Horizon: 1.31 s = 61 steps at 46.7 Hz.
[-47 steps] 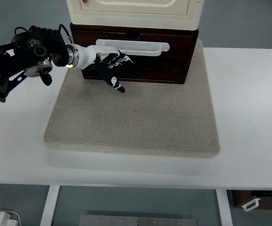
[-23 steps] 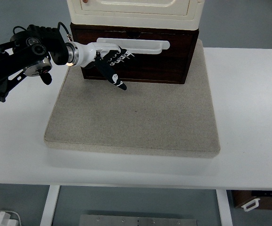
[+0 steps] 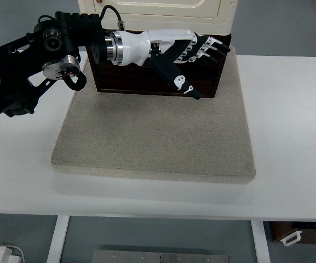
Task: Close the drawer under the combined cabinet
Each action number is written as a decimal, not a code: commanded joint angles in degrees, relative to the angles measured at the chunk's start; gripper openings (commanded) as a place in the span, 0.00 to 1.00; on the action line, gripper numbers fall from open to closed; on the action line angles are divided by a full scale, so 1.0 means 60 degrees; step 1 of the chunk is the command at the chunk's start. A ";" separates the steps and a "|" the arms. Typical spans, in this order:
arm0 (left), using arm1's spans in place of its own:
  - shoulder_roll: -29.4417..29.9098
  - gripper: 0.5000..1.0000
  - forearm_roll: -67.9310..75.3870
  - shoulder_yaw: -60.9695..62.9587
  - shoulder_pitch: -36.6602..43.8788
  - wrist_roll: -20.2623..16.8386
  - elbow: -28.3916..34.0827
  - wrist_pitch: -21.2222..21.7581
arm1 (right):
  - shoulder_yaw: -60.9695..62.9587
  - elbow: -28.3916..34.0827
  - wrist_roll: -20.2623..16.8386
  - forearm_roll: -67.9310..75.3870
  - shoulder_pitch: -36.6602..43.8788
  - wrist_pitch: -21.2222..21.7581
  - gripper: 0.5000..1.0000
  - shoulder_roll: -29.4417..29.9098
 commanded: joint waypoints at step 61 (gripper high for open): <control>0.1949 1.00 -0.2440 -0.7394 -0.0351 -0.1160 0.4557 0.1257 | -0.0005 0.0000 -0.0001 -0.0015 0.0000 0.0007 0.90 0.0000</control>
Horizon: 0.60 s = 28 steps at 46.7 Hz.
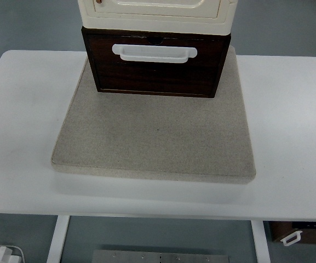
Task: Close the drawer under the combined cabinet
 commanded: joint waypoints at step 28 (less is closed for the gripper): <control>-0.0484 1.00 -0.1189 0.0379 0.0161 -0.0175 0.5425 0.0476 | 0.0020 0.0000 0.0000 -0.0001 -0.0014 0.0002 0.90 0.0000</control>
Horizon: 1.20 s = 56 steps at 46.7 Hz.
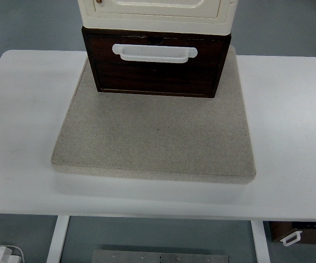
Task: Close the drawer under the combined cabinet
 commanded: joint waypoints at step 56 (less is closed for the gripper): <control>-0.3709 1.00 -0.4084 0.1402 0.1408 -0.0916 0.0447 0.0229 | 0.0074 0.0176 0.0014 0.0017 -0.0031 0.0133 0.90 0.0000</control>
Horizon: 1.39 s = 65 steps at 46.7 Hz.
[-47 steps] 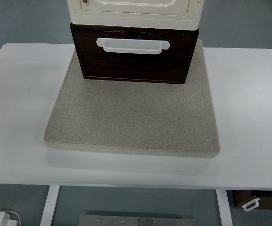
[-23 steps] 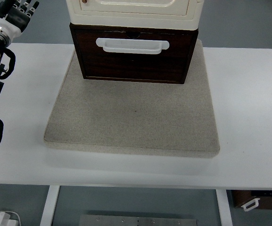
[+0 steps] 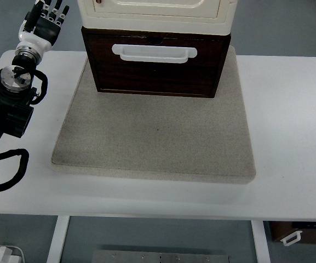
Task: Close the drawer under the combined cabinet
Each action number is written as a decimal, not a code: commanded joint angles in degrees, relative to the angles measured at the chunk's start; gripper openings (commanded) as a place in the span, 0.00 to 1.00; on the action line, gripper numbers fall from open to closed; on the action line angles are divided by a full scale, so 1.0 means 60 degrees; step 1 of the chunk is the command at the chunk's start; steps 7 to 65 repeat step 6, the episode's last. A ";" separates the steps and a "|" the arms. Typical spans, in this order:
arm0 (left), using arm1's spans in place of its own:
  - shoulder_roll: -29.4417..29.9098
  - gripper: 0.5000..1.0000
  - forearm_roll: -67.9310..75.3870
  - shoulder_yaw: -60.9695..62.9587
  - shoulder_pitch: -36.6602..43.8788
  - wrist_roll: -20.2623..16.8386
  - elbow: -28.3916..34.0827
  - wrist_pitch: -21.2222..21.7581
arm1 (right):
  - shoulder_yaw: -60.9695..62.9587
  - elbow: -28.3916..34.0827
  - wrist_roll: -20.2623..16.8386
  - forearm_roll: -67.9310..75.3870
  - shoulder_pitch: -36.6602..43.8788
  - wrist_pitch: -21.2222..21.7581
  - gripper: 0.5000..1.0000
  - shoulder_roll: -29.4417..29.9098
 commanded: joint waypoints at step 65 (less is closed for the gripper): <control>-0.0264 1.00 0.0012 0.0017 -0.0042 -0.0205 0.0039 0.0288 | 0.0014 0.0023 -0.0001 -0.0001 0.0000 -0.0001 0.90 0.0000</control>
